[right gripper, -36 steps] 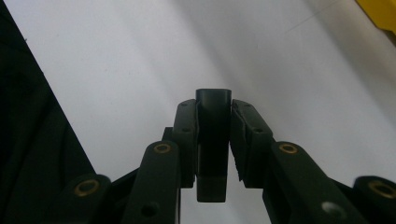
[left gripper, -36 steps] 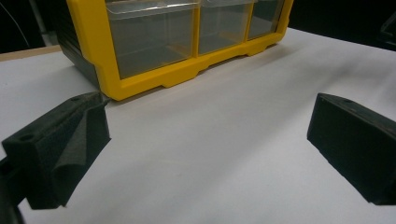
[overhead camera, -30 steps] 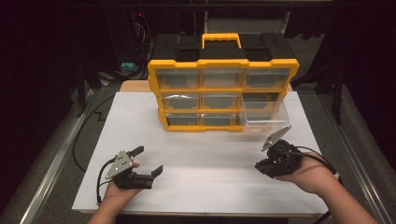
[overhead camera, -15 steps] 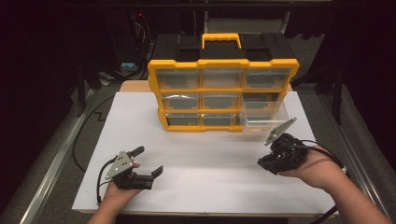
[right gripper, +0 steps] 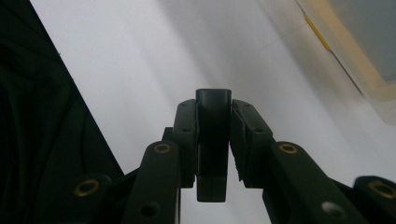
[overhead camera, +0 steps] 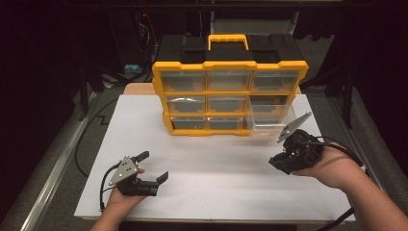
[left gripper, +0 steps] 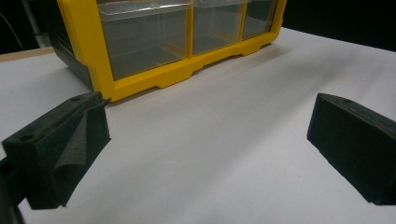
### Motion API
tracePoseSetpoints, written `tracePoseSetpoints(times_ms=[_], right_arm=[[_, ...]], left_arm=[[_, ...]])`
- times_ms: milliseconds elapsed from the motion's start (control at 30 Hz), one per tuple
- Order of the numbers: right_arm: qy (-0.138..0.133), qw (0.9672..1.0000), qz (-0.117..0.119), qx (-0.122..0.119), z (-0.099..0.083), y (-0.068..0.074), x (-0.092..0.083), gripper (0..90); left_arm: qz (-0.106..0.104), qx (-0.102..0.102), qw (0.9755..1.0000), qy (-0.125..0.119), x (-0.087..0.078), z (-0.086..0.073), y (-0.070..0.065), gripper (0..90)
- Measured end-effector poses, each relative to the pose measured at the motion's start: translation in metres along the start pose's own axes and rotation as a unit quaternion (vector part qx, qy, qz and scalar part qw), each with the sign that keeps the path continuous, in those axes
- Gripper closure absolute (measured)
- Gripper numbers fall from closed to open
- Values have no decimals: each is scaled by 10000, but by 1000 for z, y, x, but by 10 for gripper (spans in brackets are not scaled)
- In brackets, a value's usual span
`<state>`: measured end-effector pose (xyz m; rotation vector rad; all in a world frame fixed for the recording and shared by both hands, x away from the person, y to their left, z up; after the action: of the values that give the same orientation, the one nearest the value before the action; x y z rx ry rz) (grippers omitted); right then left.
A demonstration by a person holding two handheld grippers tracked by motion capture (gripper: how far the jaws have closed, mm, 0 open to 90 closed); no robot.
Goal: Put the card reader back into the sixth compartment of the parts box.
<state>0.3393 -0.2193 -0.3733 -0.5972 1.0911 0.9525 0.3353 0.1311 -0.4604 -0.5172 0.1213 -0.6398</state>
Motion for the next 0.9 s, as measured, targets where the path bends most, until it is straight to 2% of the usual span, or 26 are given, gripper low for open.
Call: tracePoseSetpoints(times_ms=[300, 900], right_arm=[[-25, 10000, 4, -25, 7, 0, -17, 739], [-28, 9999, -146, -77, 23, -2, -40, 740]], left_arm=[[-5, 5, 10000, -1, 0, 0, 0, 3], [-19, 18, 10000, 6, -1, 0, -1, 3]])
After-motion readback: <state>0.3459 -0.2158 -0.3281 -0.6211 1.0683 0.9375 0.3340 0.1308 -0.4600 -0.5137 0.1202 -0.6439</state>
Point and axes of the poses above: each handheld gripper's, and its own axes: x roughly forward along the jaws, z roughly out of its top, y roughly to its left, the point moved 7 cm from there along x, roughly forward along the jaws, and after that the axes turned 4 degrees about z, right-handed, at the moved point
